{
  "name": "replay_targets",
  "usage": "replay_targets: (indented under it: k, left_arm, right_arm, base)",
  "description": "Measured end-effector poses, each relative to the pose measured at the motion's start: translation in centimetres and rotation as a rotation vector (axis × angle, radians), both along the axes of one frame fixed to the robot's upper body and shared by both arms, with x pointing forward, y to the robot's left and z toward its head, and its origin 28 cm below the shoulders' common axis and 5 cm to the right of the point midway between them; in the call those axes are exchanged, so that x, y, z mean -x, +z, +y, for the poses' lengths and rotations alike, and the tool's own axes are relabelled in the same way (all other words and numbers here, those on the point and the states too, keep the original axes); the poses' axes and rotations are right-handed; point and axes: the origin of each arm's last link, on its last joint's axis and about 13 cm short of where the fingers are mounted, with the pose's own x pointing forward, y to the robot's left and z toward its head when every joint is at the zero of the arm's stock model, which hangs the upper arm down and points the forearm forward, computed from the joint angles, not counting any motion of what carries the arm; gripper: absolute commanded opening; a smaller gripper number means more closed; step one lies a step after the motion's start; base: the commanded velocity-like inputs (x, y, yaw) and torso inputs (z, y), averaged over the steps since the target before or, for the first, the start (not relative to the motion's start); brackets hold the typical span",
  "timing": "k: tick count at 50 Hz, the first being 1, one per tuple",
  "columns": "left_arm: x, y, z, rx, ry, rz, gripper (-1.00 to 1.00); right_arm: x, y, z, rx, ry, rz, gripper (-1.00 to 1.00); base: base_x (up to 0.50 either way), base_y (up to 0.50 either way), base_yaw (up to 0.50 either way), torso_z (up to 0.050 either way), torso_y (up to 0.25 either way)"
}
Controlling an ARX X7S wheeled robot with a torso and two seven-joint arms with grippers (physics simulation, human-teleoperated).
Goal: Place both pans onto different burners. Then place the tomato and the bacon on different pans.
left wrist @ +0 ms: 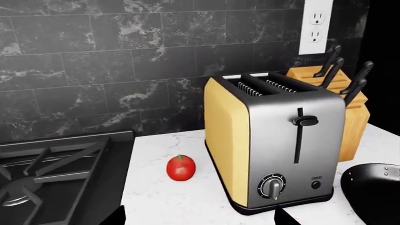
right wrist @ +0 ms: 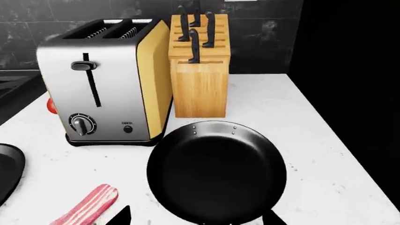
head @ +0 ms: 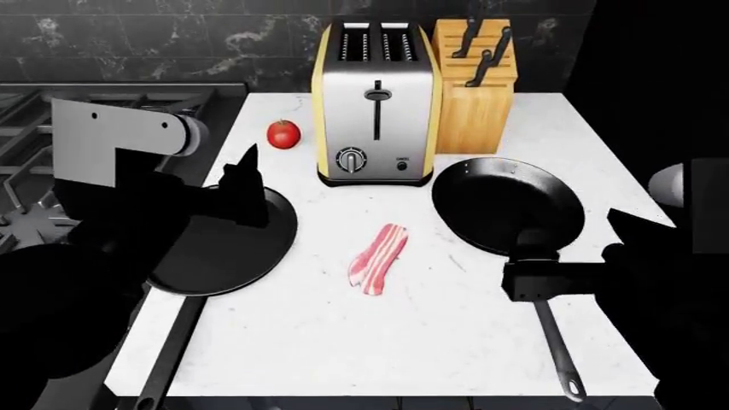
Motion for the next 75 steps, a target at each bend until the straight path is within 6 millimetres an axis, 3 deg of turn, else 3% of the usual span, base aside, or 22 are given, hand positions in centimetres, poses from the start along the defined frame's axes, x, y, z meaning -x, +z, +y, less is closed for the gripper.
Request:
replay_targets:
  k: [18, 75]
  left_arm:
    - [-0.5, -0.5, 0.0, 0.007, -0.005, 0.006, 1.00]
    - [-1.5, -1.8, 0.3, 0.009, 0.010, 0.041, 1.00]
  right_arm:
    - [-0.5, -2.4, -0.2, -0.023, -0.055, 0.127, 1.00]
    - [-3.8, -6.8, 0.4, 0.103, -0.072, 0.197, 1.00]
  base:
    - [0.00, 0.00, 0.00, 0.000, 0.000]
    - [0.00, 0.00, 0.00, 0.000, 0.000]
